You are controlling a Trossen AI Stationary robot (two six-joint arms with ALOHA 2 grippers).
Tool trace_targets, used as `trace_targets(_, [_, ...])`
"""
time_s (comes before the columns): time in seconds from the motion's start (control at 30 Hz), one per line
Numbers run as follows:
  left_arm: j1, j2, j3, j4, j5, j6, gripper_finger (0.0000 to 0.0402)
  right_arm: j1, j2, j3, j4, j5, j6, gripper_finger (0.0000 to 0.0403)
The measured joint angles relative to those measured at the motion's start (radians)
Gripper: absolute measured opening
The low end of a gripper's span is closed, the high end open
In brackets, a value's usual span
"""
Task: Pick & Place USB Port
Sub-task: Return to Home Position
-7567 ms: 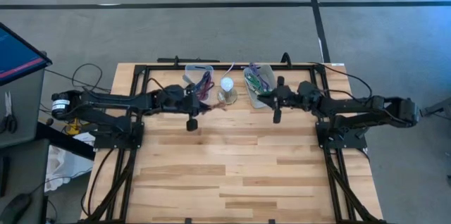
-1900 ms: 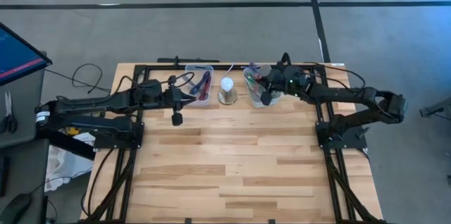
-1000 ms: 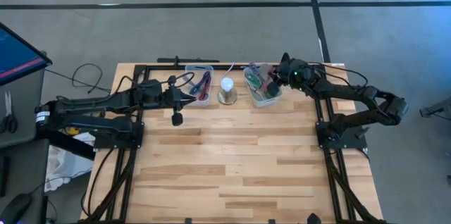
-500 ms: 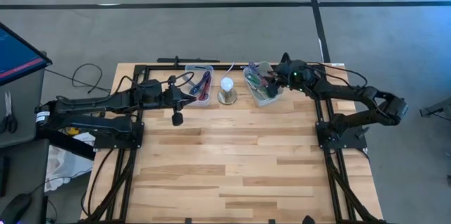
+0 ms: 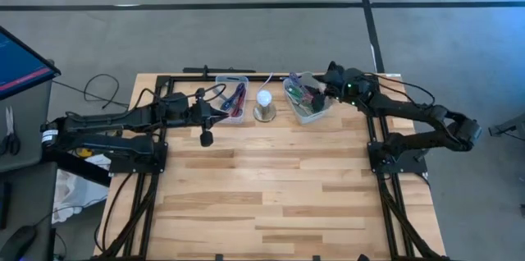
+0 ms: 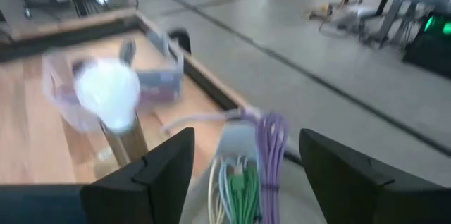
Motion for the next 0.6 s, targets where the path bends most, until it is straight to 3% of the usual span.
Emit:
trace_targets(0.37, [0.0, 0.0, 0.0, 0.0, 0.0, 0.001, 0.0027, 0.057, -0.214, 0.052, -0.077, 0.0, 0.007, 0.0239])
trace_targets(0.6, [0.0, 0.0, 0.0, 0.011, 0.0, 0.001, 0.0027, 0.102, -0.262, 0.052, -0.084, 0.0, 0.038, 0.0238])
